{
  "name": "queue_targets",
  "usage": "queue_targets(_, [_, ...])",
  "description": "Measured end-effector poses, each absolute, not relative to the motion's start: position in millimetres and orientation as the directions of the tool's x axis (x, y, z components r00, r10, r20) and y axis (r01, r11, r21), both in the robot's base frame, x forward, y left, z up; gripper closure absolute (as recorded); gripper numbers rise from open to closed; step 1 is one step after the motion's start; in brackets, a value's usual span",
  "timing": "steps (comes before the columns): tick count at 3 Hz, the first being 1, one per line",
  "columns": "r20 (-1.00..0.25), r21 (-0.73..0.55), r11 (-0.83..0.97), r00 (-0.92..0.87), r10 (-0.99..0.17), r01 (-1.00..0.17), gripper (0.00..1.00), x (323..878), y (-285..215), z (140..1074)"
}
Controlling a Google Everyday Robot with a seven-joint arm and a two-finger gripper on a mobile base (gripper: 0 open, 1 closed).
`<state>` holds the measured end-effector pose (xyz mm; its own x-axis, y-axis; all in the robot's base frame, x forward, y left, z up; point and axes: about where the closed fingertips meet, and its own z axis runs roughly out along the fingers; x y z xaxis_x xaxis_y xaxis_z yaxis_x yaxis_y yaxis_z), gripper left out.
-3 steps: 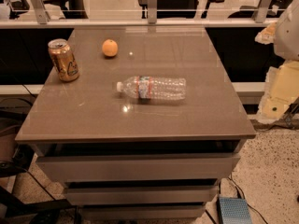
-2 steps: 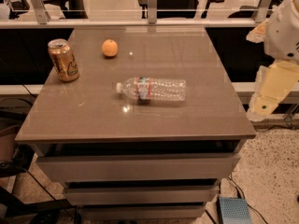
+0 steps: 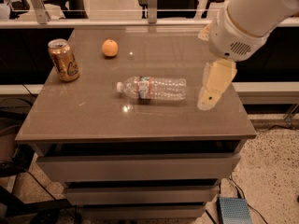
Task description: Place water bottle upright
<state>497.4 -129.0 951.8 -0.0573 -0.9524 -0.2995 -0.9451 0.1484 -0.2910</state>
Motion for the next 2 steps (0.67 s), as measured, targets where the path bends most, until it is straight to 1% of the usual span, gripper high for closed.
queue_targets(1, [-0.316, -0.281, 0.127, -0.033, -0.948, -0.951, 0.00, 519, -86, 929])
queue_targets(2, [-0.322, -0.243, 0.118, -0.035, -0.946, -0.963, 0.00, 533, -47, 903])
